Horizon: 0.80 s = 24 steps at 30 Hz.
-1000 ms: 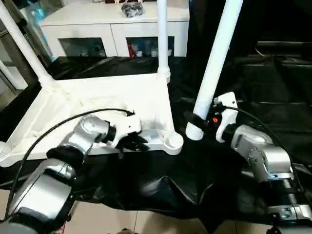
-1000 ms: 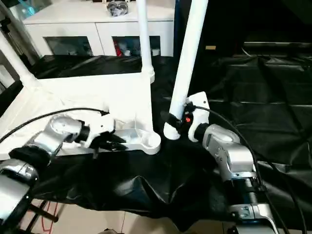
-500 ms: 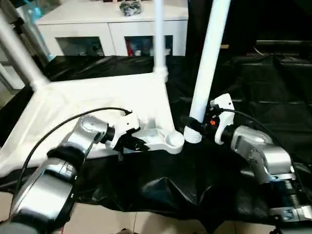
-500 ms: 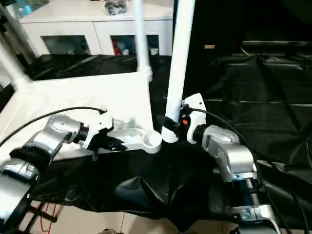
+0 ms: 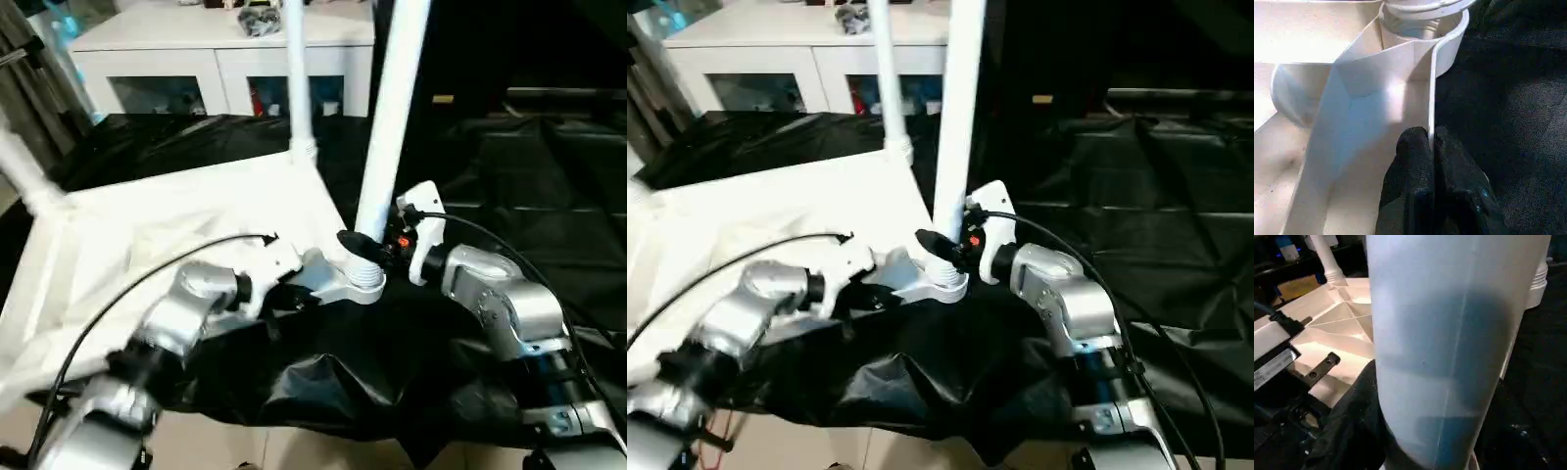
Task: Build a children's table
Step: Insert table leg to table base
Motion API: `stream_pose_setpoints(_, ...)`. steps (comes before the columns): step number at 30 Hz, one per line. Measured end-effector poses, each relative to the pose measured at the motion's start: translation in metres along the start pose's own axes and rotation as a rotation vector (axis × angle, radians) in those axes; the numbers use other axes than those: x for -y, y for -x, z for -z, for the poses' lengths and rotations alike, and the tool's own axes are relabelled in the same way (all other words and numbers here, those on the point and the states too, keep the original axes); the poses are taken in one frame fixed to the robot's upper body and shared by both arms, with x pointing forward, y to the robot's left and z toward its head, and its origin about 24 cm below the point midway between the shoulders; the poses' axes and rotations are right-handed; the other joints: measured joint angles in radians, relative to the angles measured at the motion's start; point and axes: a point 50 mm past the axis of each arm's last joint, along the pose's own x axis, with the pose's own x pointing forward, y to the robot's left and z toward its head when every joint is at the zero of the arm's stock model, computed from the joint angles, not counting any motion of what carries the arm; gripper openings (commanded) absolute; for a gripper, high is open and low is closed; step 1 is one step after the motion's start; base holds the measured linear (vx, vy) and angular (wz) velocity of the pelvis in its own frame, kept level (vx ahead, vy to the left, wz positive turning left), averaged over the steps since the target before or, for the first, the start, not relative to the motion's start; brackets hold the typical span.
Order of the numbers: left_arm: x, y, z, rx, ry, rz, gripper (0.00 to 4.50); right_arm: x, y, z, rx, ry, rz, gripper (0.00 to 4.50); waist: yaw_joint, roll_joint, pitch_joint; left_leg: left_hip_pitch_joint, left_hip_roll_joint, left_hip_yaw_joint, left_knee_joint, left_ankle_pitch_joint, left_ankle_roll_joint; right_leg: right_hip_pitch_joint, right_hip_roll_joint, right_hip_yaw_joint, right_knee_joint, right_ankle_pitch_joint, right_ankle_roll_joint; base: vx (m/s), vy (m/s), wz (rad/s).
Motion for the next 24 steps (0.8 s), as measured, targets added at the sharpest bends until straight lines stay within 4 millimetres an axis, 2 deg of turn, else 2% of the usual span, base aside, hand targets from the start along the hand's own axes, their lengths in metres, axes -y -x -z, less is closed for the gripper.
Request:
stream_pose_setpoints(5,0.002,0.001,0.000,0.000,-0.018,-0.014,0.00,0.004,-0.001,0.008,-0.030,-0.021,0.017,1.89,-0.001,-0.005,0.000,-0.001,0.000,0.000,0.000,0.000,0.000,0.000,0.000,0.000,-0.001,0.000,0.000,0.000,0.000,0.00)
stream_pose_setpoints(6,0.002,0.001,0.000,-0.001,-0.015,-0.012,0.46,0.005,-0.001,0.009,-0.033,-0.018,0.019,1.89,-0.001,-0.005,0.000,-0.001,0.000,0.000,0.000,0.000,0.000,0.000,0.000,0.000,-0.001,0.000,0.000,0.000,0.000,0.00)
stream_pose_setpoints(10,0.000,0.005,0.001,0.028,0.032,-0.003,0.68,0.007,-0.001,0.008,-0.032,-0.006,0.027,1.89,-0.001,-0.008,0.001,-0.002,0.000,0.000,0.000,0.000,0.000,-0.002,0.000,0.000,0.000,0.000,0.000,0.000,0.000,0.00)
stream_pose_setpoints(12,-0.002,0.007,0.002,0.021,0.030,-0.011,0.99,0.007,-0.002,0.008,-0.032,-0.004,0.028,1.89,-0.001,-0.008,0.001,-0.002,0.000,0.000,0.000,0.000,0.000,-0.002,0.000,0.000,-0.001,0.000,0.000,0.000,0.000,0.00)
stream_pose_setpoints(19,-0.004,0.013,0.006,0.003,0.028,-0.001,1.01,0.009,-0.003,0.006,-0.028,0.004,0.030,1.89,-0.006,-0.010,0.002,-0.001,0.000,-0.001,-0.001,0.000,0.000,-0.002,0.001,0.000,0.000,0.000,0.000,0.000,0.000,0.00)
stream_pose_setpoints(21,-0.005,0.014,0.008,0.006,0.039,-0.001,0.72,0.009,-0.004,0.005,-0.026,0.007,0.030,1.89,-0.006,-0.011,0.002,-0.001,0.000,0.000,-0.001,0.000,0.000,-0.002,0.001,0.000,0.000,0.000,0.000,0.000,0.000,0.00)
stream_pose_setpoints(24,-0.006,0.014,0.009,0.036,0.069,-0.004,0.62,0.010,-0.005,0.008,-0.033,0.001,0.032,1.89,-0.005,-0.013,0.002,-0.001,0.000,-0.001,-0.001,0.000,0.000,-0.001,0.001,0.000,0.000,-0.001,0.001,0.000,0.000,0.00)
